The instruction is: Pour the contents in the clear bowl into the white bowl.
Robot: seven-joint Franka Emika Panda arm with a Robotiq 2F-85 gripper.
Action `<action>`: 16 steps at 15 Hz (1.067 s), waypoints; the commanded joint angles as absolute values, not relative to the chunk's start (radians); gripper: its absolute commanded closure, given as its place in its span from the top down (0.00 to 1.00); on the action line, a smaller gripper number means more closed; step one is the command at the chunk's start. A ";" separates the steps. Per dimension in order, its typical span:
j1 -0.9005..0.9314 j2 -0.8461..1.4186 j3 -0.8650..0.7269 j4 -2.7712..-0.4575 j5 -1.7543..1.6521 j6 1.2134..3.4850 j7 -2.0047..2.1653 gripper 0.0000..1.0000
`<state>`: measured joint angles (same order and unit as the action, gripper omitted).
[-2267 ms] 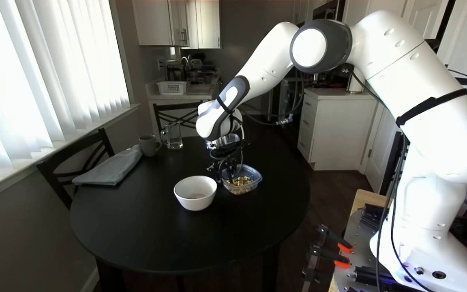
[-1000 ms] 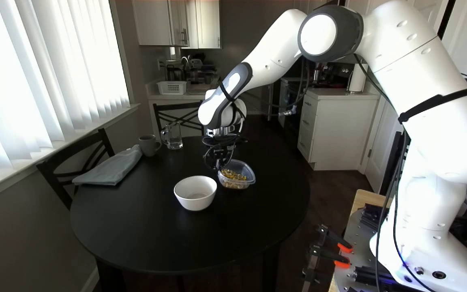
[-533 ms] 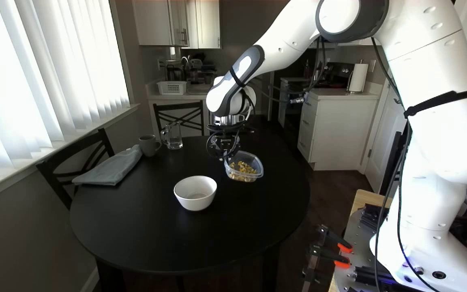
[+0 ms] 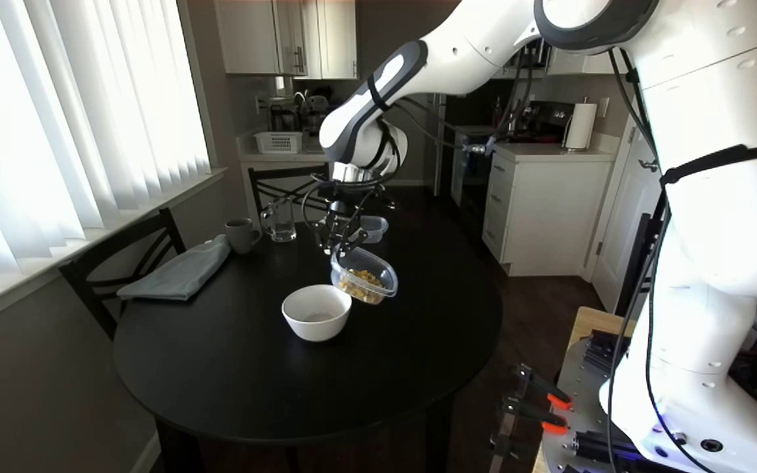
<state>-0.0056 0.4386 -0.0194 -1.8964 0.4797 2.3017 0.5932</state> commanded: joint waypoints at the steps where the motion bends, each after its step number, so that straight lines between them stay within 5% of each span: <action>1: -0.034 0.375 0.030 -1.956 0.614 2.352 0.504 0.04; 16: -0.029 0.359 0.182 -2.016 1.349 2.555 -0.332 0.03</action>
